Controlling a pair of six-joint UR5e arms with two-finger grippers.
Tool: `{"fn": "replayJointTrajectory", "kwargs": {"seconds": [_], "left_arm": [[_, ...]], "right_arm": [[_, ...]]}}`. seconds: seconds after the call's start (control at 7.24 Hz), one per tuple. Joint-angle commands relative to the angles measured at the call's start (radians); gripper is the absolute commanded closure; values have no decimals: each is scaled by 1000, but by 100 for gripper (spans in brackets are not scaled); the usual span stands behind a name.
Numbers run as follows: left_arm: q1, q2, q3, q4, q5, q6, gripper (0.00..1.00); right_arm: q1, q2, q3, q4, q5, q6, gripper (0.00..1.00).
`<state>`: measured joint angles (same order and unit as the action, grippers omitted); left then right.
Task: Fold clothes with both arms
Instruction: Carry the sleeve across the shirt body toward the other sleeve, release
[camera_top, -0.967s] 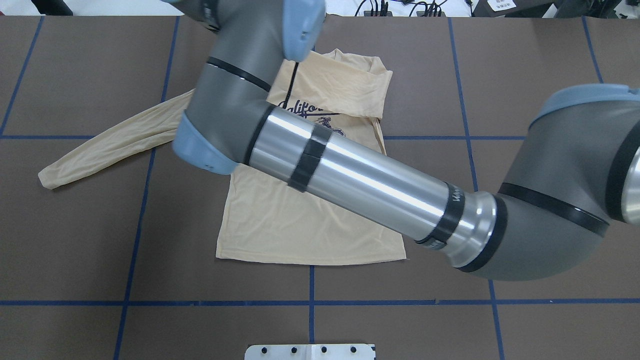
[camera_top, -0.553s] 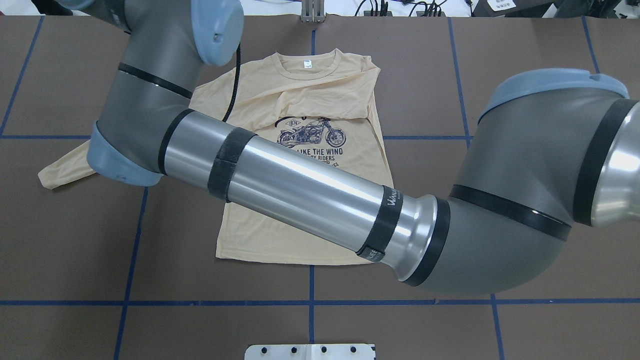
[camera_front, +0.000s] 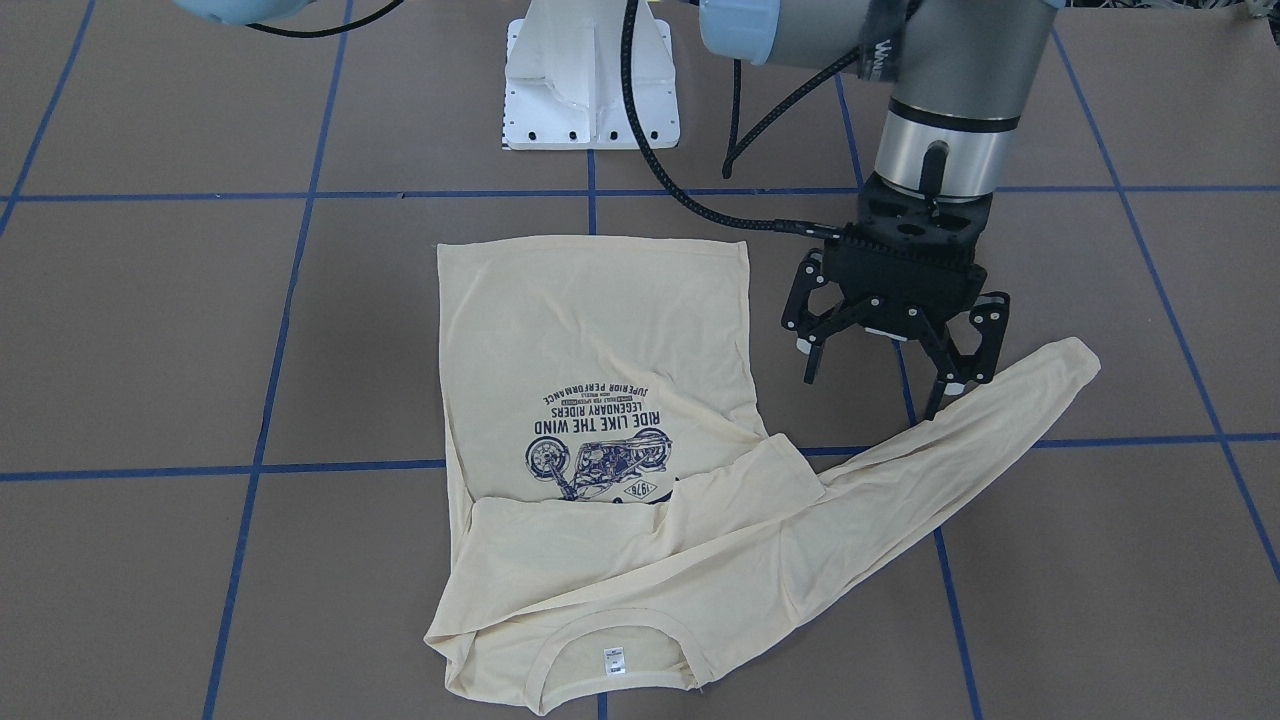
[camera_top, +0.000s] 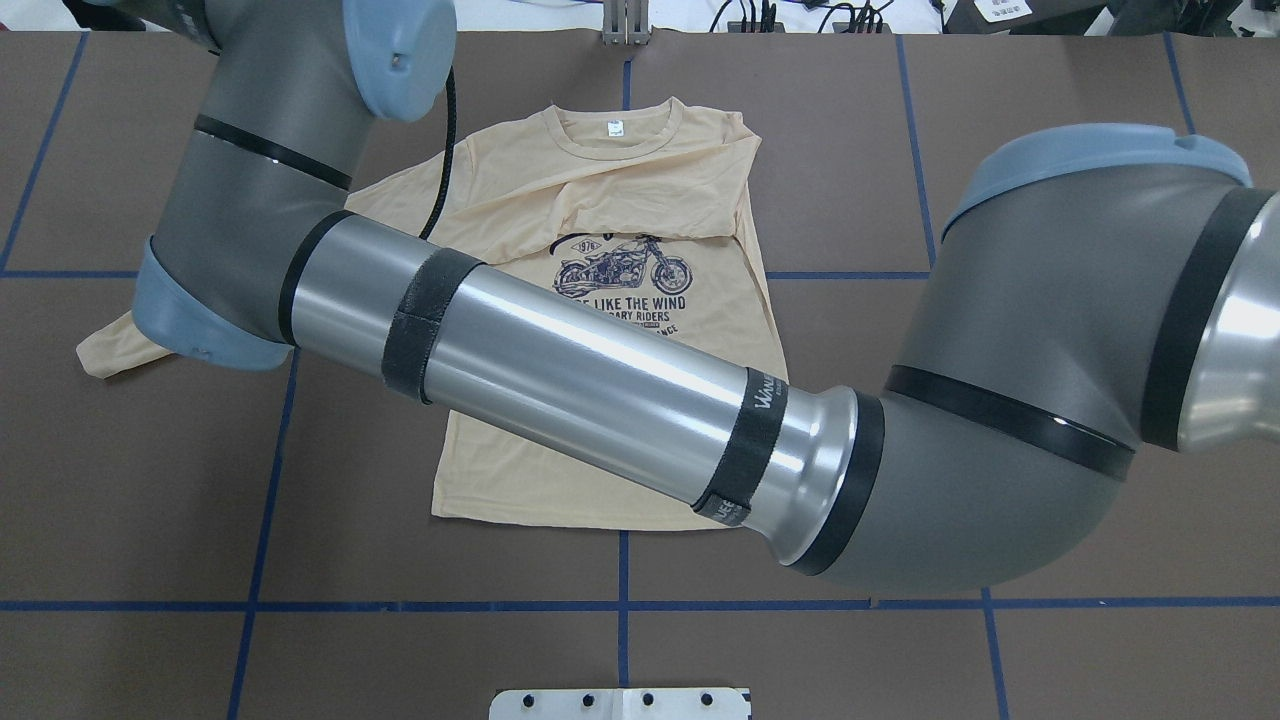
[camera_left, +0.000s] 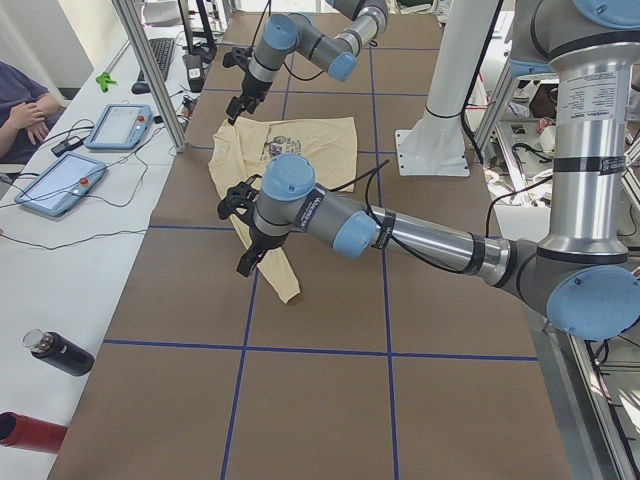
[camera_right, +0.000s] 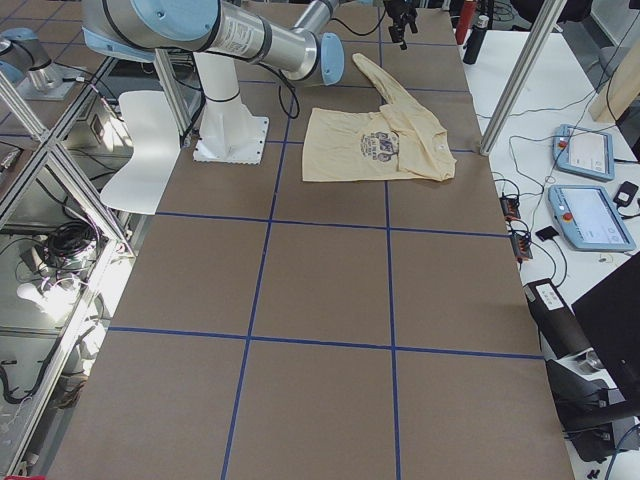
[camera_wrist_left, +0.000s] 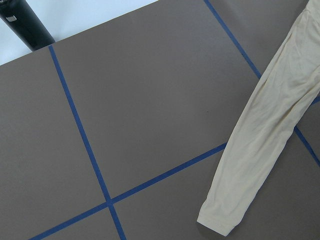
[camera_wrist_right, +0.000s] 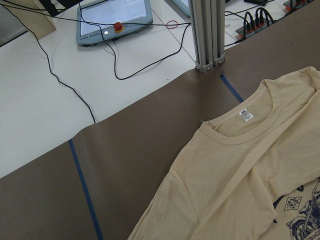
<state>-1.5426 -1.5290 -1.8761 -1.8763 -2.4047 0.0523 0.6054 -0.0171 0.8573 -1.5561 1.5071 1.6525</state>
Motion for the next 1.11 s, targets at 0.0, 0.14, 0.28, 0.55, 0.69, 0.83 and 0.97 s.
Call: {"fn": "replayJointTrajectory", "kwargs": {"seconds": [0.0, 0.14, 0.28, 0.55, 0.69, 0.83, 0.97], "left_arm": [[25, 1, 6, -134, -2, 0, 0], [73, 6, 8, -148, 5, -3, 0], [94, 32, 8, -150, 13, -2, 0], [177, 113, 12, -280, 201, -28, 0], [227, 141, 17, -353, 260, -130, 0], [319, 157, 55, -438, 269, -220, 0], [366, 156, 131, -546, 315, -289, 0]], "right_arm": [[54, -183, 286, -144, 114, -153, 0], [92, -302, 434, -177, 180, -234, 0], [140, -477, 621, -179, 244, -332, 0], [268, -825, 954, -179, 397, -596, 0], [330, -948, 1045, -171, 456, -726, 0], [382, -1081, 1113, -165, 506, -860, 0], [442, -1166, 1153, -165, 553, -954, 0]]}}
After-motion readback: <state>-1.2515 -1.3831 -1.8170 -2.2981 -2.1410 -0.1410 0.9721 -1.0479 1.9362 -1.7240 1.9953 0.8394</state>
